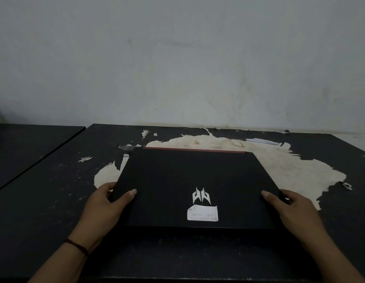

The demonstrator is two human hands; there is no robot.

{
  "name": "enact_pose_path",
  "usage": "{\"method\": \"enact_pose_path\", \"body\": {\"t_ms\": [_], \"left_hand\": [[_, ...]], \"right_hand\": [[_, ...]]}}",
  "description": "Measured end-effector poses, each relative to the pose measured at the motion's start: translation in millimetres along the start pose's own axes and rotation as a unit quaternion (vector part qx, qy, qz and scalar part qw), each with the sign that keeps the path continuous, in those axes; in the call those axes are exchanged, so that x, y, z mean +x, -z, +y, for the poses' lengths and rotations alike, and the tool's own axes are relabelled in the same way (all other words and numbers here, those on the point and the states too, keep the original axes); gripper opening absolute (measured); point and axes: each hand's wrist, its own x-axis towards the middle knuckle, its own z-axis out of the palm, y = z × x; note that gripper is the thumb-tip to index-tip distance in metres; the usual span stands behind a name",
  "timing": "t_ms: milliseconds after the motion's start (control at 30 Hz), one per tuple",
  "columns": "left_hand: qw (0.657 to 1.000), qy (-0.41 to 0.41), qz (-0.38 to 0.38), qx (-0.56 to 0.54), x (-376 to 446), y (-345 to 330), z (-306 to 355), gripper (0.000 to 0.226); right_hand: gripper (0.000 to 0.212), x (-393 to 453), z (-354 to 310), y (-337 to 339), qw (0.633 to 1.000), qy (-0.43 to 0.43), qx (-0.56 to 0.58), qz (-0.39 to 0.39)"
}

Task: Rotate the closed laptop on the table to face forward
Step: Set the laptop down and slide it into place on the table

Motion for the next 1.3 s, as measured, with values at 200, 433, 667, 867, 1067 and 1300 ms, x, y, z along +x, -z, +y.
{"method": "enact_pose_path", "body": {"t_ms": [200, 433, 667, 867, 1067, 1300], "left_hand": [[0.999, 0.014, 0.0, 0.041, 3.9, 0.6, -0.5, 0.051], [0.994, 0.021, -0.051, 0.097, 7.8, 4.7, 13.6, 0.031], [0.97, 0.026, -0.046, 0.239, 19.8, 4.0, 29.8, 0.047], [0.948, -0.003, -0.048, 0.315, 23.7, 3.5, 34.1, 0.051], [0.934, -0.007, -0.022, 0.357, 26.3, 3.2, 28.7, 0.066], [0.891, -0.029, 0.0, 0.453, 28.4, 3.5, 26.8, 0.082]], "right_hand": [[0.059, 1.3, -0.5, 0.8, 1.0, 0.005, -0.007, -0.005], [0.052, 2.0, -2.2, 1.7, 1.0, 0.002, -0.011, -0.013], [0.052, 2.6, 0.8, 3.5, 1.0, -0.005, -0.016, -0.014], [0.056, 2.8, 2.0, 2.0, 1.0, -0.009, 0.011, -0.003], [0.04, 5.7, 5.3, 2.6, 1.0, -0.005, -0.003, 0.005], [0.046, 8.5, 8.2, 0.8, 0.998, 0.015, -0.06, 0.019]]}}
